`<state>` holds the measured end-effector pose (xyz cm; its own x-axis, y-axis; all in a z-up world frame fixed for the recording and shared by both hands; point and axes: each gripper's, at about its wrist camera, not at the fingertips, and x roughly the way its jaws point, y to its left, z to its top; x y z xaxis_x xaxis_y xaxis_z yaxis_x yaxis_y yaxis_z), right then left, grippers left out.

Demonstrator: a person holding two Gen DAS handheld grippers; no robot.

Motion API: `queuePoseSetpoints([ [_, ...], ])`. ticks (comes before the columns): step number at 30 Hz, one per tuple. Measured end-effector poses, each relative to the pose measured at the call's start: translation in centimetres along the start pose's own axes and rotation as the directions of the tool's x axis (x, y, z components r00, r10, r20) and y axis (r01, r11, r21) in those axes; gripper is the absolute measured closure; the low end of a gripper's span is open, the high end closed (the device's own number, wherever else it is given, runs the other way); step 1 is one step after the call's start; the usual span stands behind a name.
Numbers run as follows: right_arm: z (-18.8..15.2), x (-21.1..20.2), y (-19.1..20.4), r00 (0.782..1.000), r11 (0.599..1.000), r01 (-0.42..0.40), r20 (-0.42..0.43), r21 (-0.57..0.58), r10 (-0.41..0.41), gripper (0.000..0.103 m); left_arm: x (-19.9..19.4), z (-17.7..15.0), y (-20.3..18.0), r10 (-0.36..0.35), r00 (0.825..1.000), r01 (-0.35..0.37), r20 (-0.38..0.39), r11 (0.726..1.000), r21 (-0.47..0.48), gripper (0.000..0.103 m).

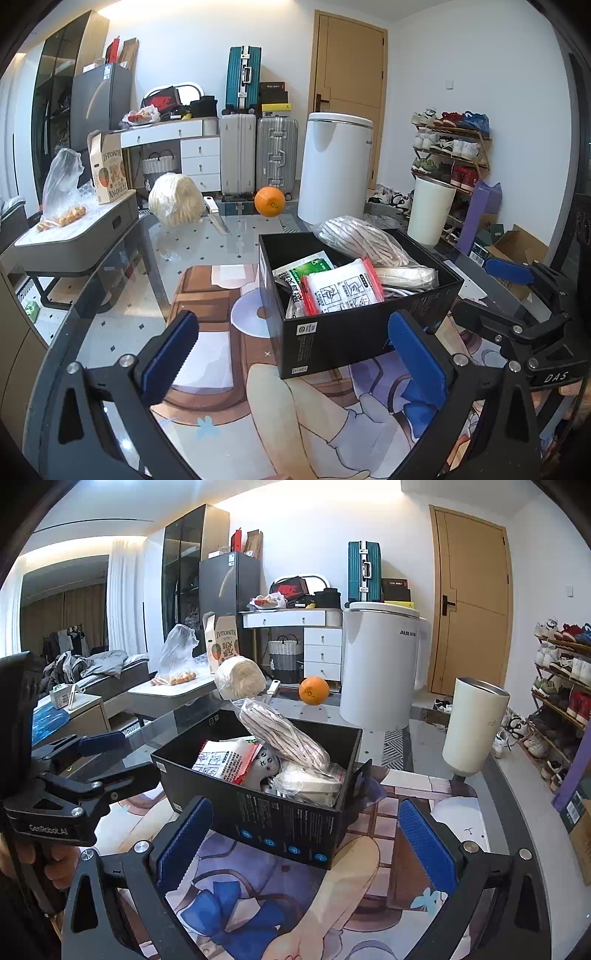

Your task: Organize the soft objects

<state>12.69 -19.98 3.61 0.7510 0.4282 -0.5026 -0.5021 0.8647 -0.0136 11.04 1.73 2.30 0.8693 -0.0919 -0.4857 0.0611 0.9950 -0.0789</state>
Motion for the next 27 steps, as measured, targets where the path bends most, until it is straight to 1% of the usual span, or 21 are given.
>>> queuePoseSetpoints([
  [27, -0.17, -0.11, 0.13, 1.0, 1.0, -0.003, 0.008, -0.005, 0.003, 0.001, 0.19, -0.12, -0.32, 0.004, 1.0, -0.004, 0.008, 1.0, 0.009, 0.0],
])
